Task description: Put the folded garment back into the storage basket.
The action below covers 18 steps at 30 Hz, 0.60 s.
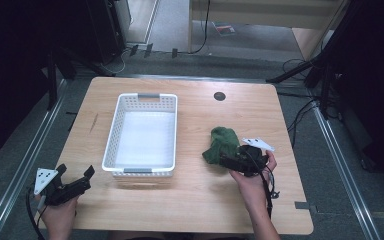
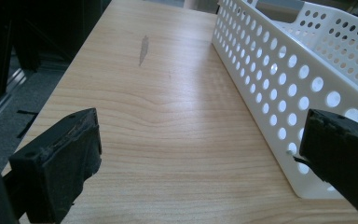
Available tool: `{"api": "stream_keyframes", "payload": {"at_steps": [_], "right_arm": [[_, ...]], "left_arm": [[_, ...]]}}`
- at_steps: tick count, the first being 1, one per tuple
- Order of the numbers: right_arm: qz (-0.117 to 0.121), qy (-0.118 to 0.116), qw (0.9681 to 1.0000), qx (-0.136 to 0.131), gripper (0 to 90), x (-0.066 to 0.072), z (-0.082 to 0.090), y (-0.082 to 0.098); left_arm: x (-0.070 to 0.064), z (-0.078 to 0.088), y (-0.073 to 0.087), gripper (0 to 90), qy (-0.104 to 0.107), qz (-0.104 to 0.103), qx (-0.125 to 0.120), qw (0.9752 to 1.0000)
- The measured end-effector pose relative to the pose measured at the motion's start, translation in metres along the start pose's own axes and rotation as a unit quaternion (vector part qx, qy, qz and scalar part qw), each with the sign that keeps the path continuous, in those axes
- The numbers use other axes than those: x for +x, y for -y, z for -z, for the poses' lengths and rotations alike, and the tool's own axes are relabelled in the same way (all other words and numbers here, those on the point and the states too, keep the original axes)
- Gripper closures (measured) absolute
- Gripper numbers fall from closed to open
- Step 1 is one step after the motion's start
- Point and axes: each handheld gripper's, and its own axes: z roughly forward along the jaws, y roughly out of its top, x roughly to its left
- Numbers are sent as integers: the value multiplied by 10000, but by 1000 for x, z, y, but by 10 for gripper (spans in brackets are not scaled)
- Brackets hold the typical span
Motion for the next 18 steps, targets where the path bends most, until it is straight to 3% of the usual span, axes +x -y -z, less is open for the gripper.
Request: {"api": "stream_keyframes", "payload": {"at_steps": [18], "right_arm": [[-189,52,9991,374,0,13,-45,-20]], "left_arm": [[0,0,0,0,10,17,-4,10000]]}}
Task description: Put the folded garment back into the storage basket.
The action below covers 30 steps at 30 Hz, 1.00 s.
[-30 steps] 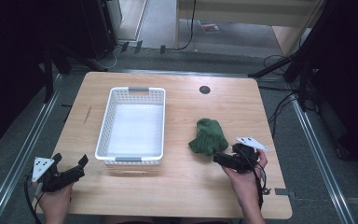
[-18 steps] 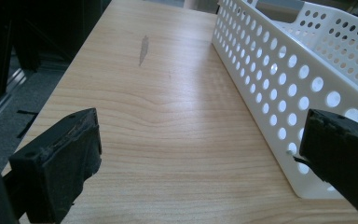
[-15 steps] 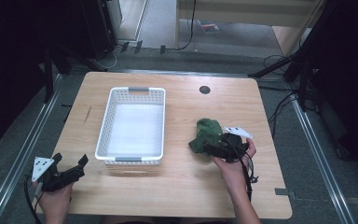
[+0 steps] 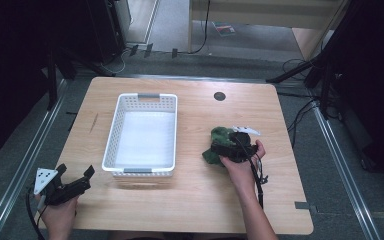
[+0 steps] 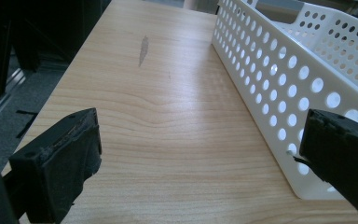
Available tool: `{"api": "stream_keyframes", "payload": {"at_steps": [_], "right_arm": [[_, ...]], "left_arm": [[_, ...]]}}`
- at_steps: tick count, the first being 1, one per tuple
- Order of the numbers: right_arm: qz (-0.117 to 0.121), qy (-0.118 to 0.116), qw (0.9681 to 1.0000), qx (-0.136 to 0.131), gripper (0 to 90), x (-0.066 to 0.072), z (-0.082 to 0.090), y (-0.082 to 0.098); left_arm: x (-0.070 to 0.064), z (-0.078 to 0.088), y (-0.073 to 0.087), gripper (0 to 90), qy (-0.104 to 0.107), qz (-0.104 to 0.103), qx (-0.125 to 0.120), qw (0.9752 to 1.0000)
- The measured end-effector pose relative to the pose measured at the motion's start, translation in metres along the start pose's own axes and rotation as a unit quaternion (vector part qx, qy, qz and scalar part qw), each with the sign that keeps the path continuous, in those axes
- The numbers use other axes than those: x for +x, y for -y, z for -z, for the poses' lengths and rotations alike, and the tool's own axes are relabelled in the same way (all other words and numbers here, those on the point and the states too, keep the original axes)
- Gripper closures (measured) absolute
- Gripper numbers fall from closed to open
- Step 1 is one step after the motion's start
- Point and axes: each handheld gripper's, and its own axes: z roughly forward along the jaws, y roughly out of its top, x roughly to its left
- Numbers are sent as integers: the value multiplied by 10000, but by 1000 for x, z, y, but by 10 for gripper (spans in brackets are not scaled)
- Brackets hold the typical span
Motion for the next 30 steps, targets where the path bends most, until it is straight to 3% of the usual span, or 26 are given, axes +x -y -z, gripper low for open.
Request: {"api": "stream_keyframes", "payload": {"at_steps": [19,26,30], "right_arm": [[-23,240,9989,398,0,-2,-37,15],[159,267,9993,225,45,-2,-37,21],[312,278,9991,-79,99,-1,-36,28]], "left_arm": [[0,0,0,0,-1,27,8,10000],[0,0,0,0,-14,28,27,10000],[1,-1,0,0,-21,54,37,10000]]}}
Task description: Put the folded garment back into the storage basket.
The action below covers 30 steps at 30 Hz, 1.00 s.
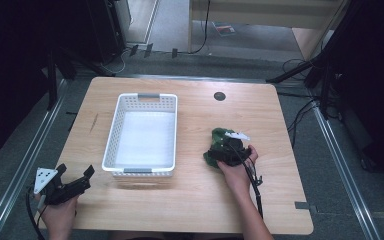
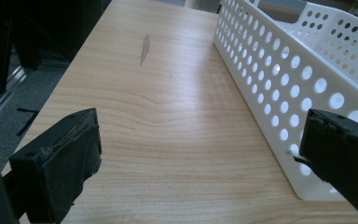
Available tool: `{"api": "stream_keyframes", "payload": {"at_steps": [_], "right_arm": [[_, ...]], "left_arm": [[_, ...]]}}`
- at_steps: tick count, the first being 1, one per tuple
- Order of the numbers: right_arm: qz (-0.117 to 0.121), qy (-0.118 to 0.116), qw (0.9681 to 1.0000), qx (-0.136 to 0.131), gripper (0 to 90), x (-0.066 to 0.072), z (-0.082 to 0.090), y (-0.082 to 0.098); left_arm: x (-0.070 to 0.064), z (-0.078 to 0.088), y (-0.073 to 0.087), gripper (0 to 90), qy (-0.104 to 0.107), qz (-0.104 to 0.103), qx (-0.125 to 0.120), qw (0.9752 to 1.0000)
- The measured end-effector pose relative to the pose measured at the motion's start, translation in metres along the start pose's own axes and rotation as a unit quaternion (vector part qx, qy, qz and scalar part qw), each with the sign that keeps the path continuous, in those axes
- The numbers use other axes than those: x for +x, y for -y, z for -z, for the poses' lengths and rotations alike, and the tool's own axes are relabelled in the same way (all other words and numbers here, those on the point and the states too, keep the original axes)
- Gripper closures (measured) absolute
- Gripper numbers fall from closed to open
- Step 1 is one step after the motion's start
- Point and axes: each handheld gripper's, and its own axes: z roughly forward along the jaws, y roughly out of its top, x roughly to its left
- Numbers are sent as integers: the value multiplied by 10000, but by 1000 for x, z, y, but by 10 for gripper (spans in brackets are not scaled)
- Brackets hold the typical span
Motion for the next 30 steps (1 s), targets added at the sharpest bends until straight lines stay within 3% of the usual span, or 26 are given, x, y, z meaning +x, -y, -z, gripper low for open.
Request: {"api": "stream_keyframes", "payload": {"at_steps": [3,14,21,26,30], "right_arm": [[75,-39,9998,-167,139,0,1,3],[-120,-205,9997,-88,256,-1,9,-3],[-158,-380,9989,-236,260,8,24,-17],[-61,-455,9987,-219,259,18,33,-29],[-164,-594,9979,-185,258,24,39,-37]], "left_arm": [[0,0,0,0,1,9,6,10000],[0,0,0,0,1,-7,7,10000],[-1,0,0,0,15,-34,-8,10000],[-1,0,0,0,10,-45,-8,10000],[-2,1,0,0,42,-121,-50,9999]]}}
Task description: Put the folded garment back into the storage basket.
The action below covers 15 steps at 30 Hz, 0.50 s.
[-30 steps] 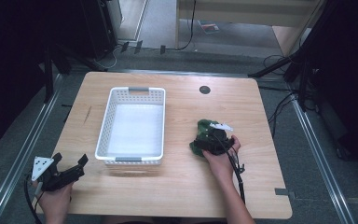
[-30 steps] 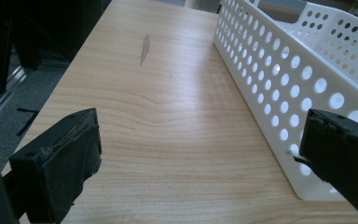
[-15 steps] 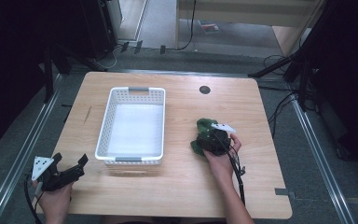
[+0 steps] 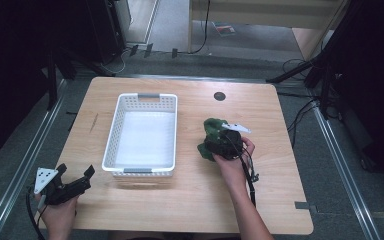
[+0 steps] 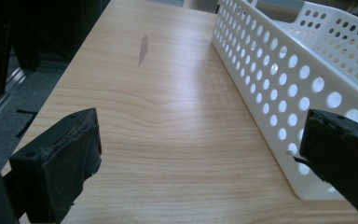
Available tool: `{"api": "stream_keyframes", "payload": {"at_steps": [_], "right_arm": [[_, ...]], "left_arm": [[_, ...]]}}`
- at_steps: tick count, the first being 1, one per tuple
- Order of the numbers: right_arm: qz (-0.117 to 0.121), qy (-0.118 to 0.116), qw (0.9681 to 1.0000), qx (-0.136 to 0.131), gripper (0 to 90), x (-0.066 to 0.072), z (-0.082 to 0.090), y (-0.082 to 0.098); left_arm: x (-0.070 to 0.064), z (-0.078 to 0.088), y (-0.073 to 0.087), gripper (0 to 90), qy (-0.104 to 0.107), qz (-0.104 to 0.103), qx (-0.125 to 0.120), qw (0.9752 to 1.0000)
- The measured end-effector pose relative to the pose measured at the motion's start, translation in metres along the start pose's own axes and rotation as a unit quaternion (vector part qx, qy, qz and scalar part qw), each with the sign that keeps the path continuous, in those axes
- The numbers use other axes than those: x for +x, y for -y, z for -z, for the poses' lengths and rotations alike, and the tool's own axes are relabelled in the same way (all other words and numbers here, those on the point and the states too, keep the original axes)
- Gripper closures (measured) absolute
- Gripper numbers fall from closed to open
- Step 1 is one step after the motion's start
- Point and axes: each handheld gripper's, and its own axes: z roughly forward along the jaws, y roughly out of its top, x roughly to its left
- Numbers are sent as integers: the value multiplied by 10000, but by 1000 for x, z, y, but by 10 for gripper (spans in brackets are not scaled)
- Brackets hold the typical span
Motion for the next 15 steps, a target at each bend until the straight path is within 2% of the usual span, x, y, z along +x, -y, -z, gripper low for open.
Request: {"api": "stream_keyframes", "payload": {"at_steps": [4,11,15], "right_arm": [[-71,-89,9999,-41,258,8,4,-7],[23,-168,9998,-90,258,23,8,-18],[-26,-171,9998,-64,259,31,8,-23]], "left_arm": [[-2,1,0,0,53,-61,-71,9999],[-1,0,0,0,-1,-42,8,10000],[-2,-1,0,0,-12,-42,27,10000]]}}
